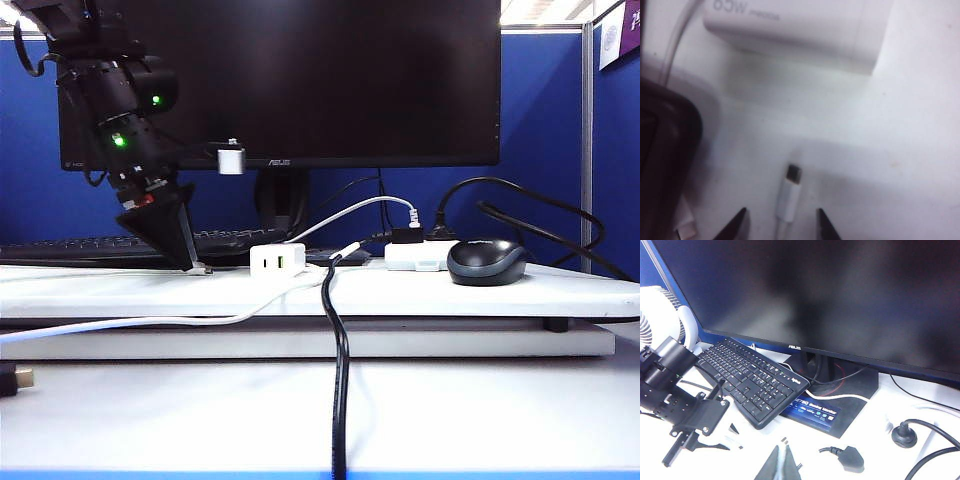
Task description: Pick up the Type-C charging cable and the charging base, insert one end of the Type-C charger into the corresponding slot on the base, and finally place the plugged-in charger back on the table.
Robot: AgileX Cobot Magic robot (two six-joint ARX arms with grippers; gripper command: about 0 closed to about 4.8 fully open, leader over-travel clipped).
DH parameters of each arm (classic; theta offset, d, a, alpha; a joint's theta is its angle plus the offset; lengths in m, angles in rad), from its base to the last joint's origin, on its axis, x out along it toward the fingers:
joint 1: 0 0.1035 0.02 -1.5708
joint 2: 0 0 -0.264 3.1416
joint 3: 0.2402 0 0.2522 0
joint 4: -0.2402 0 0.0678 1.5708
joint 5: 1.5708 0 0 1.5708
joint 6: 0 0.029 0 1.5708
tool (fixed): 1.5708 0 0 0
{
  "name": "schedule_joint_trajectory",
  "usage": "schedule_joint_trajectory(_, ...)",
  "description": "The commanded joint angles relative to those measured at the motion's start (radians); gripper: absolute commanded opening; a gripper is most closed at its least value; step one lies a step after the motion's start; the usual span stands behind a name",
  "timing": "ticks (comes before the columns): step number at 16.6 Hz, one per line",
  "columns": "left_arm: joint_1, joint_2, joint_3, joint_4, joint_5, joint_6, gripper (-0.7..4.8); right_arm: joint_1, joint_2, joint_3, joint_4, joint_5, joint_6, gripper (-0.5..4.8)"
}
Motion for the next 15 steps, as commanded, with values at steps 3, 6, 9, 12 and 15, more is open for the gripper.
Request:
schedule_joint_trajectory(3,-0.002,0.016,0.004,-0.003,0.026,0.002,1.77,0.000,-0.003,0.005,0.012,-0.005,-0.003,-0.01)
schedule_joint_trajectory(6,-0.002,0.019,0.004,-0.006,0.027,0.002,1.63,0.000,-0.003,0.005,0.012,-0.006,-0.003,-0.01)
schedule_joint_trajectory(9,-0.002,0.019,0.004,-0.017,0.027,0.002,1.42,0.000,-0.003,0.005,0.013,-0.005,-0.003,-0.01)
schedule_joint_trajectory(12,-0.003,0.019,0.004,-0.041,0.050,0.003,0.89,0.000,-0.003,0.005,0.013,-0.005,-0.003,-0.01)
schedule_joint_trajectory(15,-0.003,0.019,0.004,-0.049,0.050,0.004,0.09,0.000,-0.003,0.005,0.013,-0.006,-0.003,-0.01)
